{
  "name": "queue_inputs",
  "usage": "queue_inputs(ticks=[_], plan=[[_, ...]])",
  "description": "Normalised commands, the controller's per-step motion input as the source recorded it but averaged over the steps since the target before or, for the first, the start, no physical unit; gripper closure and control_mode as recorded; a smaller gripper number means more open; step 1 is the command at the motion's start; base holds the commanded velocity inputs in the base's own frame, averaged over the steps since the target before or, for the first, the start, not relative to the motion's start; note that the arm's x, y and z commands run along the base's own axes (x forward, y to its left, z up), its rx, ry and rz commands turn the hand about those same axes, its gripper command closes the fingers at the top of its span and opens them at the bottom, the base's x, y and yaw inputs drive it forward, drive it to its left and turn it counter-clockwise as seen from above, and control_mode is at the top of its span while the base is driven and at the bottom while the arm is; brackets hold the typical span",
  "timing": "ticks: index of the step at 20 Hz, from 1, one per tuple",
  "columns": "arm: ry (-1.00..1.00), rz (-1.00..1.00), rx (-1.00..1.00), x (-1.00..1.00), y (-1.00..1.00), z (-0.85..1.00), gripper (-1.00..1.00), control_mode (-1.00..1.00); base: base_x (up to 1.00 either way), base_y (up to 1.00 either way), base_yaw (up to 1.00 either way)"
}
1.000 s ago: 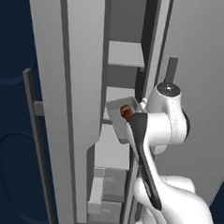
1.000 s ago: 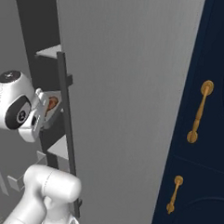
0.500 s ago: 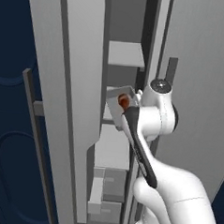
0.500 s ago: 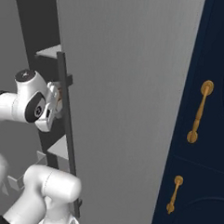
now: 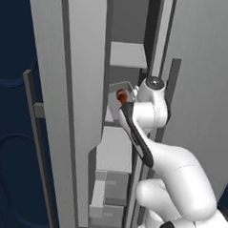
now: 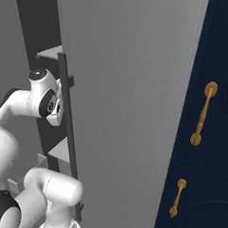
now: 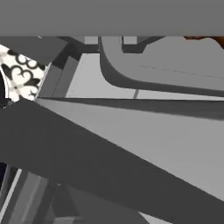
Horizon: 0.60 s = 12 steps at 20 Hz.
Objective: Take the meat container that has the chicken drumstick and place it on the second highest rack of the freezer. Then take the vegetable container that has the bell pepper and avocado and place it on the highest rack of the freezer.
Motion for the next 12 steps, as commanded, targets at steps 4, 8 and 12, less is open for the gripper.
queue_inputs(ticks=[4, 8, 12], plan=[[0.04, 0.00, 0.00, 0.38, 0.09, -0.36, 1.00, -1.00, 0.00, 0.00, 0.00], [0.03, 0.00, 0.00, 0.26, 0.05, -0.39, 1.00, -1.00, 0.00, 0.00, 0.00], [0.07, 0.00, 0.00, 0.25, 0.02, -0.42, 1.00, -1.00, 0.00, 0.00, 0.00]])
